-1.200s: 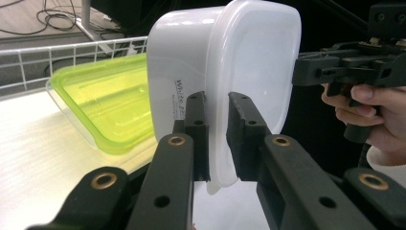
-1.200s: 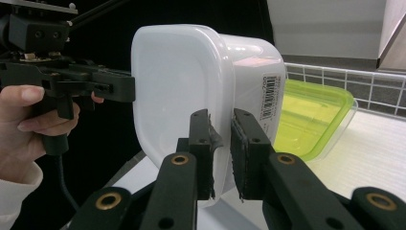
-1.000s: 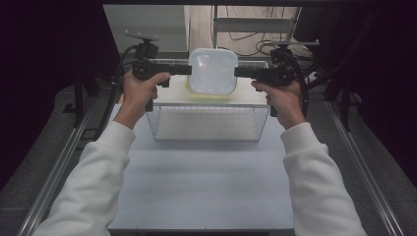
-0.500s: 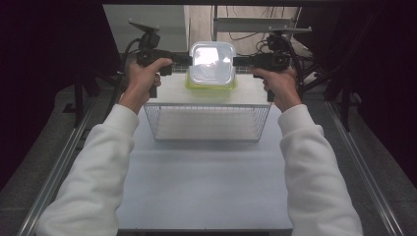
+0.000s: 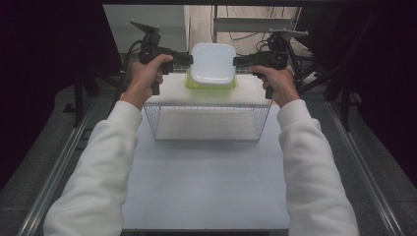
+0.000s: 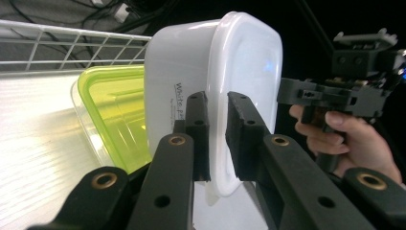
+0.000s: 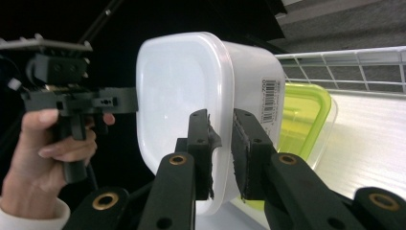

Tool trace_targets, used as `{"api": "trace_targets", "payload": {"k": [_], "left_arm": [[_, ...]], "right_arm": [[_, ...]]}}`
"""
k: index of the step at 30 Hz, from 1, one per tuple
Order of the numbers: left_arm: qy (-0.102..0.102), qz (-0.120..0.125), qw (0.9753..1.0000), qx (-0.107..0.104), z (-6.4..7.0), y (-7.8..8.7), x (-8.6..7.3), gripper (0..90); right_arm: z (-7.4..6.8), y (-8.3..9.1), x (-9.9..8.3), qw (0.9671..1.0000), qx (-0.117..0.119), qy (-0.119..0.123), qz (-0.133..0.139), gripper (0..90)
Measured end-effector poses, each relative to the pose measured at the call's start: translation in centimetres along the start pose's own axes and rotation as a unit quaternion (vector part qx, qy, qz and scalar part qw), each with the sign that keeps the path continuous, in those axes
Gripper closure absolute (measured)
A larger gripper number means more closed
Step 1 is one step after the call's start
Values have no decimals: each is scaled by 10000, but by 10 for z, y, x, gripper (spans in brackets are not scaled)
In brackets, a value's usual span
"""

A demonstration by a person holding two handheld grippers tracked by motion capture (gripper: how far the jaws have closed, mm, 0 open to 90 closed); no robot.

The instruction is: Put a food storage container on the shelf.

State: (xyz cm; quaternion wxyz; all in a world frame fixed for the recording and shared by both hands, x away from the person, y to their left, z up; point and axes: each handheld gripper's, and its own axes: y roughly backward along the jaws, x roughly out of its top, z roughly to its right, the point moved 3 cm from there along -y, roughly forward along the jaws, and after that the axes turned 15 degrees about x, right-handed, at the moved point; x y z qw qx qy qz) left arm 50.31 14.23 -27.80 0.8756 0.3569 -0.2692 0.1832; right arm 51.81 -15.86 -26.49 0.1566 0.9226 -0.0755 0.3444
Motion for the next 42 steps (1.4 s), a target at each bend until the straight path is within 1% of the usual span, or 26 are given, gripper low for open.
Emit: {"api": "trace_targets", "payload": {"k": [4, 8, 11, 14, 16, 17, 19, 22, 24, 25, 27, 30, 32, 33, 34, 35, 36, 38, 40, 41, 42], "left_arm": [[343, -11, 9992, -179, -8, -6, 6, 793], [559, 11, 9981, -252, -14, -12, 10, 783], [664, 30, 9974, -266, -18, -15, 12, 776], [693, 33, 9972, -278, -20, -18, 12, 768], [696, 10, 9972, -263, -21, -20, 11, 761], [732, 36, 9968, -306, -22, -20, 11, 763], [731, 47, 9968, -333, -23, -20, 11, 763], [695, 75, 9971, -308, -22, -20, 10, 759], [671, 99, 9973, -290, -22, -20, 10, 735], [571, 228, 9978, -258, -19, -18, 10, 709], [380, 375, 9985, -70, -17, -13, 10, 651], [184, 583, 9981, 29, -14, -3, 11, 567], [56, 630, 9979, 105, -13, 3, 8, 509], [-56, 618, 9980, 154, -12, 5, 6, 479], [-140, 622, 9978, 181, -10, 9, 3, 454], [-197, 638, 9976, 159, -9, 12, -1, 428], [-274, 660, 9973, 173, -8, 16, -5, 400], [-508, 751, 9955, 285, -5, 26, -14, 371], [-734, 779, 9936, 351, -4, 34, -26, 350], [-821, 789, 9928, 375, -4, 37, -32, 345], [-821, 789, 9928, 375, -4, 37, -32, 337]], "right_arm": [[9, -3, 5, 9996, 109, -232, 145, 760], [16, -6, 11, 9991, 70, -341, 245, 754], [21, -8, 13, 9984, 68, -459, 322, 753], [25, -10, 14, 9976, 99, -561, 389, 752], [28, -10, 14, 9975, 74, -596, 385, 750], [29, -10, 14, 9974, 72, -599, 388, 750], [30, -10, 15, 9973, 94, -608, 392, 750], [30, -10, 15, 9973, 83, -601, 414, 750], [30, -10, 15, 9973, 81, -595, 422, 747], [29, -11, 15, 9976, 35, -519, 452, 726], [28, -12, 15, 9981, -25, -399, 476, 665], [21, -10, 15, 9984, -91, -129, 536, 574], [16, -7, 14, 9985, -206, 108, 503, 520], [13, -4, 13, 9981, -275, 249, 491, 494], [9, -2, 11, 9978, -273, 346, 503, 481], [7, 2, 9, 9974, -246, 440, 519, 471], [4, 5, 6, 9971, -228, 521, 514, 463], [-2, 14, -1, 9958, -268, 736, 477, 445], [-8, 24, -10, 9933, -323, 1006, 468, 430], [-11, 29, -15, 9923, -338, 1109, 445, 426], [-14, 35, -20, 9913, -319, 1193, 463, 422]]}}
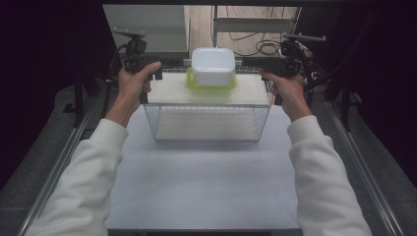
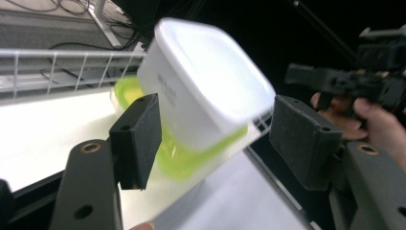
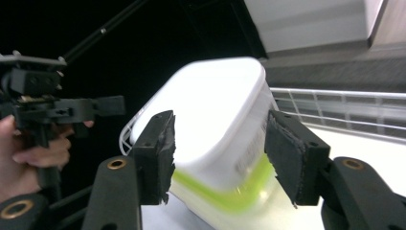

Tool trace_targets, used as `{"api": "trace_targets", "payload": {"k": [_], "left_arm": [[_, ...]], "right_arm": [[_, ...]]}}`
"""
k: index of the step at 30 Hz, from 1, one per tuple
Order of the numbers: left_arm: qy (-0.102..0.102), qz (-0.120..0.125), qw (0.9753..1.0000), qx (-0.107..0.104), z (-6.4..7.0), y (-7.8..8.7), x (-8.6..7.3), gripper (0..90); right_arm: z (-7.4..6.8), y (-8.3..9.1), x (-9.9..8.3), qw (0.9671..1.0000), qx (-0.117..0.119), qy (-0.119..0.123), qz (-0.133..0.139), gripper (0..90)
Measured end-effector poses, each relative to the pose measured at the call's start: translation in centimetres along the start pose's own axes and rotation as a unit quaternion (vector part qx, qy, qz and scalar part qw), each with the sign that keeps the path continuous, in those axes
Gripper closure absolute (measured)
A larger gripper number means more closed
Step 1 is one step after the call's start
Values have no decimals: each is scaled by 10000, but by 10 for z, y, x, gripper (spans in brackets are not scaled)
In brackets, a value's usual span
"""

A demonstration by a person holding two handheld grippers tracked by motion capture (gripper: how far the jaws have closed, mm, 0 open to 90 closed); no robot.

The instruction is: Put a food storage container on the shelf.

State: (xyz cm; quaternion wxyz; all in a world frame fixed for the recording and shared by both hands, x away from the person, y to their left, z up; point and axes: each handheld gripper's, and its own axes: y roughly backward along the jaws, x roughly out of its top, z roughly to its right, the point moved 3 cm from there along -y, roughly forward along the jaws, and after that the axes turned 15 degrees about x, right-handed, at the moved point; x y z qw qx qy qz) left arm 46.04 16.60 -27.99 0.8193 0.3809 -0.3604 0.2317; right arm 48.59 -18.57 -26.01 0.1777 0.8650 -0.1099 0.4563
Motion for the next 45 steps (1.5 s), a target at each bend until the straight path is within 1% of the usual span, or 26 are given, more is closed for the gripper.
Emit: {"api": "trace_targets", "payload": {"k": [1, 3, 6, 9, 10, 11, 14, 15, 17, 19, 20, 21, 22, 23, 24, 25, 27, 30, 32, 33, 34, 36, 38, 40, 44, 45], "left_arm": [[-223, -8, 9997, 30, 2, 8, -12, 328], [-404, -21, 9992, 24, 4, 16, -25, 320], [-736, -38, 9973, 66, 8, 25, -48, 311], [-938, -32, 9956, 63, 10, 34, -72, 306], [-975, -41, 9952, 26, 11, 36, -81, 304], [-988, -37, 9951, 18, 11, 38, -87, 303], [-1085, -51, 9941, -1, 10, 43, -109, 301], [-1101, -50, 9939, 20, 9, 44, -116, 301], [-1193, -93, 9928, 101, 7, 45, -129, 300], [-1191, -101, 9927, 138, 6, 44, -143, 298], [-1204, -159, 9925, 135, 4, 43, -152, 297], [-1194, -162, 9926, 144, 3, 43, -158, 294], [-1160, -199, 9930, 133, 2, 43, -166, 295], [-1178, -271, 9926, 117, 0, 41, -173, 294], [-1171, -318, 9925, 171, -3, 40, -182, 292], [-1185, -351, 9921, 204, -4, 39, -187, 293], [-1218, -419, 9913, 269, -9, 38, -199, 293], [-1198, -504, 9911, 298, -15, 35, -213, 292], [-1218, -612, 9900, 360, -19, 32, -221, 291], [-1221, -642, 9896, 394, -21, 31, -224, 289], [-1224, -667, 9894, 416, -22, 29, -227, 289], [-1256, -720, 9884, 456, -25, 28, -230, 286], [-1258, -727, 9882, 485, -26, 26, -232, 284], [-1263, -712, 9882, 497, -26, 26, -231, 281], [-1281, -697, 9878, 547, -27, 27, -231, 275], [-1288, -689, 9877, 559, -27, 27, -231, 273]], "right_arm": [[-4, 7, -6, 9999, 7, 99, -27, 416], [-9, 17, -15, 9996, 0, 293, -51, 408], [-17, 31, -35, 9985, -74, 515, -178, 389], [-22, 43, -58, 9971, -112, 664, -351, 369], [-23, 46, -66, 9966, -116, 716, -394, 365], [-23, 49, -75, 9961, -137, 754, -439, 360], [-24, 54, -96, 9952, -146, 817, -522, 352], [-24, 55, -102, 9949, -151, 820, -561, 351], [-24, 57, -115, 9942, -154, 863, -624, 349], [-24, 58, -129, 9935, -153, 880, -699, 348], [-23, 59, -136, 9931, -176, 886, -754, 347], [-23, 60, -145, 9924, -197, 915, -803, 347], [-22, 61, -150, 9923, -203, 894, -829, 346], [-21, 62, -158, 9921, -207, 881, -865, 344], [-20, 62, -165, 9920, -217, 865, -891, 343], [-19, 62, -174, 9915, -215, 844, -969, 339], [-18, 63, -187, 9906, -249, 857, -1032, 338], [-13, 63, -207, 9895, -322, 818, -1144, 332], [-9, 62, -219, 9890, -369, 744, -1222, 325], [-7, 61, -224, 9893, -380, 719, -1214, 325], [-5, 60, -229, 9888, -389, 707, -1258, 320], [-1, 59, -235, 9864, -472, 696, -1415, 311], [0, 58, -239, 9862, -471, 674, -1439, 306], [0, 58, -240, 9858, -492, 705, -1443, 300], [-1, 61, -239, 9868, -522, 714, -1357, 282], [0, 62, -239, 9868, -541, 747, -1332, 274]]}}
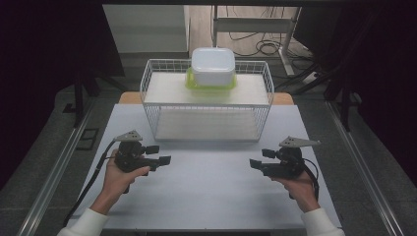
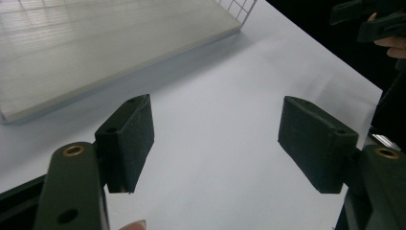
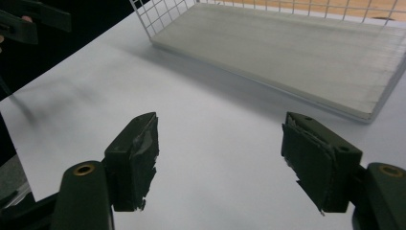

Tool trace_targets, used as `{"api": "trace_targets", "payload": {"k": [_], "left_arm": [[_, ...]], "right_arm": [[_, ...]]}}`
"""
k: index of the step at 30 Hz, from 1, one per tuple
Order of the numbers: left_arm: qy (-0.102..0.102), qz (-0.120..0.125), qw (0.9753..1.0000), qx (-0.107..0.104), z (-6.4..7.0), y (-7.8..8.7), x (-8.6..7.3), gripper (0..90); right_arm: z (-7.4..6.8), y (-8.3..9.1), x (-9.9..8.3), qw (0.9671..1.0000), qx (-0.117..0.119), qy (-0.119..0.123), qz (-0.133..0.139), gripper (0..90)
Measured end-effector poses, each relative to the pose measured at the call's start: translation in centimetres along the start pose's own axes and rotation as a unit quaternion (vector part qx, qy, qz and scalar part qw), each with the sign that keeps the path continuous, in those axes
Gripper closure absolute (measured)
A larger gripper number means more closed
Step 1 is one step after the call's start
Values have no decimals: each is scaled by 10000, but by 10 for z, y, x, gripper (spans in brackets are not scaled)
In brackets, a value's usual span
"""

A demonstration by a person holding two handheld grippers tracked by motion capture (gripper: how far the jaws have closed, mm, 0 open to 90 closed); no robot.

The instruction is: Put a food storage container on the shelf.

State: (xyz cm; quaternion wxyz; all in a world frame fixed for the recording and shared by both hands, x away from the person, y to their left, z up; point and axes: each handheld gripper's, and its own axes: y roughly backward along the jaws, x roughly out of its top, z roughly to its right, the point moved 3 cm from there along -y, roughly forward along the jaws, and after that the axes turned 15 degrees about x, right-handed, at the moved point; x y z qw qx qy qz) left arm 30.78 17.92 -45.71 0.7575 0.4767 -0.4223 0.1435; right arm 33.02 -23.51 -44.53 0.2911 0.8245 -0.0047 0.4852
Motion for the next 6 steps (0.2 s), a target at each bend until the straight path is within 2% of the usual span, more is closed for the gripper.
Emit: {"api": "trace_targets", "payload": {"k": [6], "left_arm": [[11, -24, 10000, 53, -2, -3, -1, 257]], "right_arm": [[2, 1, -5, 10000, -82, 38, 5, 233]]}}
